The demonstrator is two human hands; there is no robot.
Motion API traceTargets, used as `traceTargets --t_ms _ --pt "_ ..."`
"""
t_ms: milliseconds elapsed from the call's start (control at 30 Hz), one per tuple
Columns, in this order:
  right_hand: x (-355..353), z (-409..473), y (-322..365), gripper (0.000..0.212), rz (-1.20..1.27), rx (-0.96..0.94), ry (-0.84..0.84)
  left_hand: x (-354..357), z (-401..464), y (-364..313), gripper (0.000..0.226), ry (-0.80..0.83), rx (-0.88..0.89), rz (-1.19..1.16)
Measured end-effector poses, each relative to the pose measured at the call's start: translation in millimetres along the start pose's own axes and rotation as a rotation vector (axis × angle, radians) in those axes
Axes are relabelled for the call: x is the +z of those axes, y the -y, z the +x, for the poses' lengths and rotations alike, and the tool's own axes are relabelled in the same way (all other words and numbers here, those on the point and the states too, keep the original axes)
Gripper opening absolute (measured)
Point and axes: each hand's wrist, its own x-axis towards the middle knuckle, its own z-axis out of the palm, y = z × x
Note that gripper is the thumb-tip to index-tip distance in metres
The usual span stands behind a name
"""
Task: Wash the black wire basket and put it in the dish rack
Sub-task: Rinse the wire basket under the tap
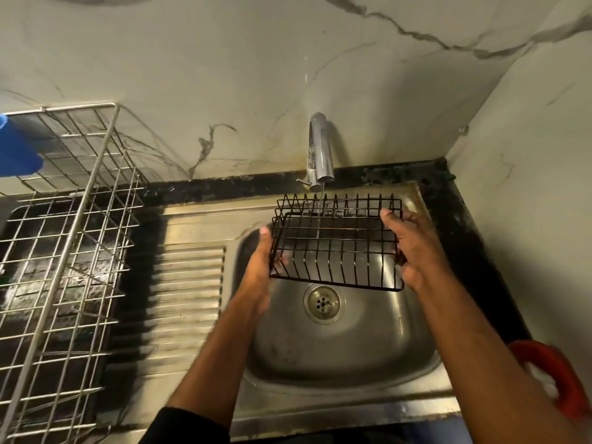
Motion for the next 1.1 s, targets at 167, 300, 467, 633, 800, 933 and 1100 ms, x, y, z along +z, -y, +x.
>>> traceTargets --t_ms 167,300,467,633,800,933,1100 --pt "-7 -3 7 0.06 -0.035 -0.052 0.003 12 1 -6 0.034 -0.001 -0.038 0.074" --pt "-19 -6 9 0.051 -0.051 -0.111 0.012 18 -2 -4 0.047 -0.024 -0.08 0.036" --pt "-27 -8 2 0.05 -0.21 -0.256 0.032 18 -12 -6 0.021 0.018 -0.043 0.045" --pt "-27 -12 1 0.056 -0.44 -0.389 0.066 9 -19 -3 0.039 -0.003 0.079 0.171" --pt "-20 -19 0 0.055 -0.512 -0.405 0.142 -2 -25 -5 0.048 -0.041 0.179 0.235" --pt "-16 -27 -4 0.043 -0.467 -0.401 0.242 -11 -34 -10 0.053 -0.094 0.252 0.316" --pt "-12 -28 0 0.019 -0.523 -0.513 0.245 -16 -42 -22 0.065 -0.082 0.334 0.404"
